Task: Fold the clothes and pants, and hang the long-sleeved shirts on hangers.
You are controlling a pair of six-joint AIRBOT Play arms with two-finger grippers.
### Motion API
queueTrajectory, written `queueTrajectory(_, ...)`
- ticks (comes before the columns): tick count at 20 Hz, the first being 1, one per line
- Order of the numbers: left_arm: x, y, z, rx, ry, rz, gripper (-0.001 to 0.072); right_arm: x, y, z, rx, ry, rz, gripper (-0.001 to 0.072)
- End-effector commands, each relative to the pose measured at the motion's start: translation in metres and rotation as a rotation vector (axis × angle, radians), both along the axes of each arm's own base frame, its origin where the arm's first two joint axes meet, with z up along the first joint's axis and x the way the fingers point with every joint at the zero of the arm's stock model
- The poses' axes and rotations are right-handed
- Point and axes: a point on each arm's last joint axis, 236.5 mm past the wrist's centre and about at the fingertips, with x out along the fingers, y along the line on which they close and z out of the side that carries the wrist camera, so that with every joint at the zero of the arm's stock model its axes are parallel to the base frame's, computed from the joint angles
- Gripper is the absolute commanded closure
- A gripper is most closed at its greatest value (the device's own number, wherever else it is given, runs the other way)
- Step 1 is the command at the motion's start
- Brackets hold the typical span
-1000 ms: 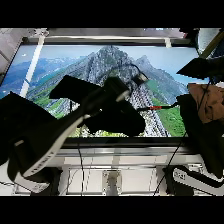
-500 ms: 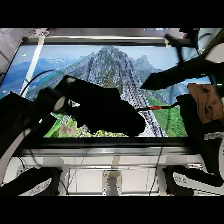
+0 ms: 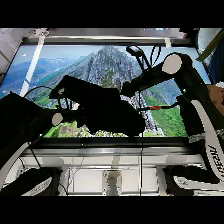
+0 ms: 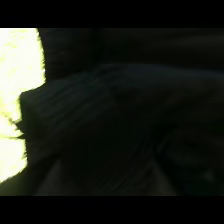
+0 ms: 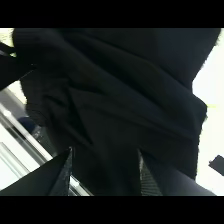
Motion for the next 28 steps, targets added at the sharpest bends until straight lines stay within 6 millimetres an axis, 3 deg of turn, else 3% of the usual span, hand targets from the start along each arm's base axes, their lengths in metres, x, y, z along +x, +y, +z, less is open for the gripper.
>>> queueTrajectory(1, 0.027, -0.012, -0.001, -0.093, -0.075, 0.068, 0.0644, 0.008, -0.036, 0.001, -0.067, 0.023, -0.069, 0.0255)
queueTrajectory(2, 0.034, -0.013, 0.006, -0.100, -0.115, 0.068, 0.0698, 0.011, -0.047, 0.006, -0.070, 0.033, -0.095, 0.0255)
queueTrajectory(4, 0.049, -0.018, 0.035, -0.130, -0.192, 0.067, 0.0699, 0.015, -0.072, 0.019, -0.076, 0.034, -0.140, 0.0255)
queueTrajectory(6, 0.058, -0.038, 0.086, -0.164, -0.307, 0.004, 0.0700, 0.016, -0.106, 0.035, -0.104, 0.030, -0.196, 0.0255)
queueTrajectory(8, 0.051, -0.079, 0.154, -0.224, -0.440, -0.106, 0.0700, 0.016, -0.143, 0.053, -0.144, 0.012, -0.265, 0.0255)
queueTrajectory(10, 0.029, -0.132, 0.209, -0.297, -0.551, -0.240, 0.0701, 0.021, -0.177, 0.076, -0.148, -0.041, -0.350, 0.0255)
queueTrajectory(12, -0.005, -0.195, 0.248, -0.405, -0.654, -0.370, 0.0701, 0.027, -0.206, 0.098, -0.139, -0.104, -0.433, 0.0255)
queueTrajectory(13, -0.023, -0.224, 0.254, -0.450, -0.673, -0.427, 0.0702, 0.029, -0.219, 0.105, -0.138, -0.123, -0.467, 0.0255)
queueTrajectory(15, -0.064, -0.285, 0.238, -0.491, -0.639, -0.552, 0.0702, 0.029, -0.244, 0.110, -0.141, -0.134, -0.533, 0.0255)
queueTrajectory(18, -0.117, -0.373, 0.180, -0.470, -0.531, -0.718, 0.0704, 0.029, -0.272, 0.109, -0.147, -0.130, -0.601, 0.0255)
queueTrajectory(20, -0.140, -0.418, 0.143, -0.440, -0.471, -0.790, 0.0704, 0.031, -0.284, 0.111, -0.146, -0.141, -0.634, 0.0255)
queueTrajectory(22, -0.145, -0.447, 0.115, -0.387, -0.426, -0.843, 0.0703, 0.036, -0.292, 0.115, -0.141, -0.170, -0.660, 0.0255)
queueTrajectory(25, -0.135, -0.467, 0.105, -0.306, -0.446, -0.927, 0.0699, 0.044, -0.294, 0.113, -0.128, -0.180, -0.667, 0.0254)
queueTrajectory(26, -0.125, -0.464, 0.112, -0.269, -0.474, -0.958, 0.0655, 0.047, -0.294, 0.106, -0.126, -0.161, -0.664, 0.0254)
queueTrajectory(27, -0.109, -0.454, 0.122, -0.221, -0.504, -0.983, 0.0397, 0.049, -0.295, 0.099, -0.127, -0.142, -0.663, 0.0254)
queueTrajectory(28, -0.084, -0.434, 0.131, -0.147, -0.519, -0.981, 0.0068, 0.051, -0.295, 0.091, -0.129, -0.121, -0.662, 0.0254)
